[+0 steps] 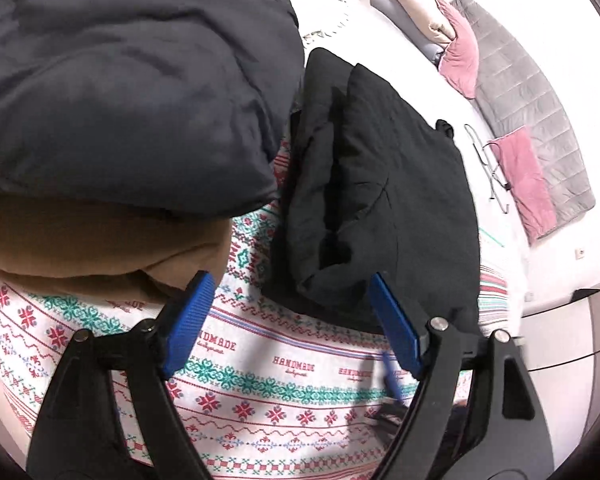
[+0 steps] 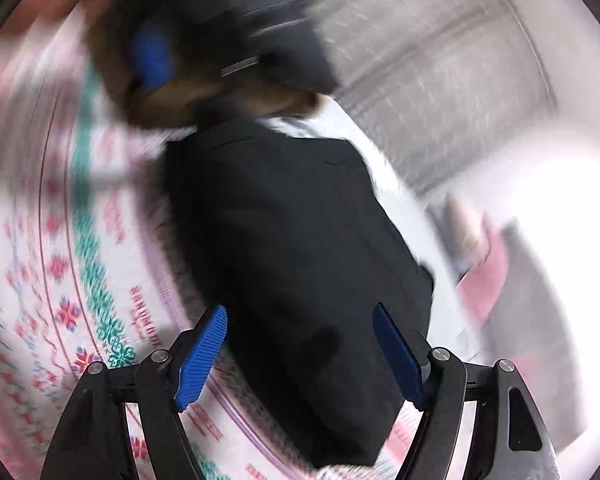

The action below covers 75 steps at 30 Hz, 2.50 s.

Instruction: Fold large clothes

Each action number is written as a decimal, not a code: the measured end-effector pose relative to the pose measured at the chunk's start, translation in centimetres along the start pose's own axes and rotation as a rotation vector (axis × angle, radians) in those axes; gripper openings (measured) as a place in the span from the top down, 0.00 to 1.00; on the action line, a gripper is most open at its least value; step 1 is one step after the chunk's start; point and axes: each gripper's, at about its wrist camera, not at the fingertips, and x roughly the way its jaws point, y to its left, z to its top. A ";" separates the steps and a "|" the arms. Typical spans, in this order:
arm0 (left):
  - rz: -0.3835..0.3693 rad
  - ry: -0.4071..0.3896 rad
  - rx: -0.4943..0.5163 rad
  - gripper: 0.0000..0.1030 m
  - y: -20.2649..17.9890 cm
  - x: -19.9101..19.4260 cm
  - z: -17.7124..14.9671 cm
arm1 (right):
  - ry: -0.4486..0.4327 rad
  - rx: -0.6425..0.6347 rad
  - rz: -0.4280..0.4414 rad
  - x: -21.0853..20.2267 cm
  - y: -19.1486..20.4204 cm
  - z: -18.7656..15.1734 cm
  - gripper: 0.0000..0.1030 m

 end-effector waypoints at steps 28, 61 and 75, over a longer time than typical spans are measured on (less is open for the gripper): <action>-0.221 0.066 -0.134 0.03 0.8 4.1 0.5 | -0.022 0.270 0.167 3.1 -3.3 -1.1 0.62; -0.080 -0.117 -0.043 0.46 -3.8 6.2 -0.6 | -0.073 0.426 0.394 5.3 -7.4 -2.8 0.61; -0.065 -0.141 -0.046 0.50 -3.9 6.9 -0.2 | -0.050 1.464 0.893 15.0 -27.9 -21.0 0.08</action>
